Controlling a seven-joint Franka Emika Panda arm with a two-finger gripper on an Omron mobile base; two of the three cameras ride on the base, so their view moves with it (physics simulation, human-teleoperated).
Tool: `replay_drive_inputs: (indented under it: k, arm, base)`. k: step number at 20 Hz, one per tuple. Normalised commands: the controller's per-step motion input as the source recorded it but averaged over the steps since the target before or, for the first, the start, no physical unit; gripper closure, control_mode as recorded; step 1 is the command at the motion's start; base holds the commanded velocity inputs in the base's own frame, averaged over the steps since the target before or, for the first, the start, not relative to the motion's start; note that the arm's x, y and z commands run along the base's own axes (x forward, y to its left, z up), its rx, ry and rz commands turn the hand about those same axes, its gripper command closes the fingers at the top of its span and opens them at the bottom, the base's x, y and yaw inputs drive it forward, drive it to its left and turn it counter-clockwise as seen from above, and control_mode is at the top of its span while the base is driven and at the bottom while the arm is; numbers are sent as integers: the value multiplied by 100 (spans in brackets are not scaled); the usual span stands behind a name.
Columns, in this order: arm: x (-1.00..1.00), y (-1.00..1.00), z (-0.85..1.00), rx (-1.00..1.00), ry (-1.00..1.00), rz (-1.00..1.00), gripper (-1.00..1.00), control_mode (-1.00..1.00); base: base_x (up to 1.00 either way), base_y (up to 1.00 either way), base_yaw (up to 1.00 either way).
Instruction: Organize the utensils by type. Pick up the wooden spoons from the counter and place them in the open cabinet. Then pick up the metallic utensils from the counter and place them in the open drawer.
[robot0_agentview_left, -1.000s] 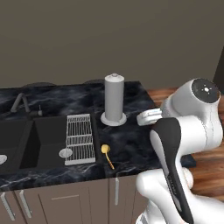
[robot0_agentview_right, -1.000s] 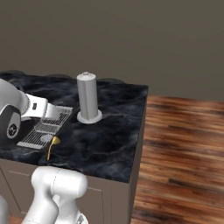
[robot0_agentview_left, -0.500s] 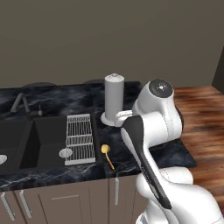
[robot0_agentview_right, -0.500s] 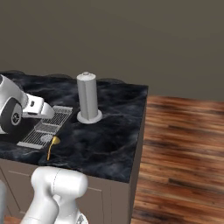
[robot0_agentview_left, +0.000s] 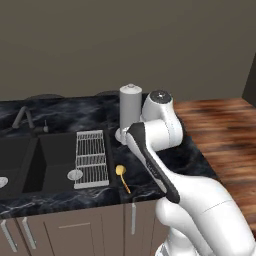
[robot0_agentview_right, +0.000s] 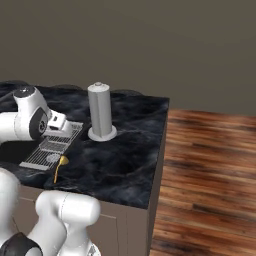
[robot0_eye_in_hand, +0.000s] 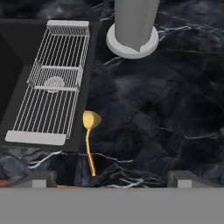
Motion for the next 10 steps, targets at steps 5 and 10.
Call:
replay_drive_inputs:
  k: [5, 10]
  arm:
    - [35, 11, -58, 0, 4, 0, -100, -100]
    - [35, 6, -35, 0, 9, 0, -100, -100]
  base:
    - [0, 0, 0]
    - [0, 0, 0]
